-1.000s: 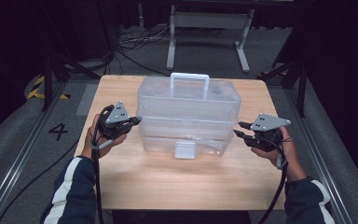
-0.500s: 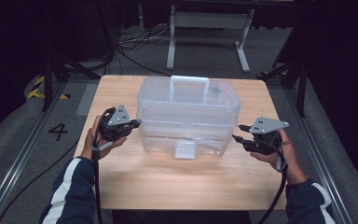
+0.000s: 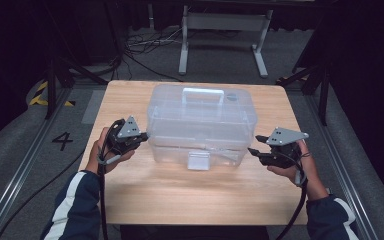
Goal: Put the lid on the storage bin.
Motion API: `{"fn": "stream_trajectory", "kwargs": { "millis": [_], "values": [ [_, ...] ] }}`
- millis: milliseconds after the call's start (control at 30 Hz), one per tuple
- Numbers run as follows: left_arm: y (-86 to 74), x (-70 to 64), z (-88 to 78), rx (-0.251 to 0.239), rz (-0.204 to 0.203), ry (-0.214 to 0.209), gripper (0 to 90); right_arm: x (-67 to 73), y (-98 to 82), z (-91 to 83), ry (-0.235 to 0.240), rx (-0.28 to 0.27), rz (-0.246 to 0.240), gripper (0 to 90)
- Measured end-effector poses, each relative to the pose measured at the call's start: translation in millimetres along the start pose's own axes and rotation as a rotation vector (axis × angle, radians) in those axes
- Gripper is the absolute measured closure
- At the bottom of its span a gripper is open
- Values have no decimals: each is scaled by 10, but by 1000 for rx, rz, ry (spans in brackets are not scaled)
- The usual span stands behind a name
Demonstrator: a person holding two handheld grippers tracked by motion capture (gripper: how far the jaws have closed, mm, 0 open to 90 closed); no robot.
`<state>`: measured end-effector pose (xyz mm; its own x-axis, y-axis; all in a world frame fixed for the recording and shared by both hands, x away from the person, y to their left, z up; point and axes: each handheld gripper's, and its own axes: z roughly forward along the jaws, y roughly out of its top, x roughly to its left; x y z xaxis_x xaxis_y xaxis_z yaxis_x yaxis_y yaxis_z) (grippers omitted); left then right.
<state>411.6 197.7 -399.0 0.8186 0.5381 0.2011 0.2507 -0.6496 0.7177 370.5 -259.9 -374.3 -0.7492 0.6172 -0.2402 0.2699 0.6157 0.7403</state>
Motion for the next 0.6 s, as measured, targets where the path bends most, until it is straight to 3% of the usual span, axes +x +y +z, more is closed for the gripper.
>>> {"fn": "stream_trajectory", "kwargs": {
  "millis": [100,233,400,600],
  "values": [
    [-13,-11,22,13,-1,6,900,6,-9,15,4,4,-2,507],
    [-75,16,44,-3,-35,-2,900,21,-18,60,18,7,8,508],
    [-142,29,80,30,-32,13,900,22,-23,95,7,8,18,511],
    [-169,25,70,17,-44,2,900,22,-33,112,4,13,17,511]
  ]
}}
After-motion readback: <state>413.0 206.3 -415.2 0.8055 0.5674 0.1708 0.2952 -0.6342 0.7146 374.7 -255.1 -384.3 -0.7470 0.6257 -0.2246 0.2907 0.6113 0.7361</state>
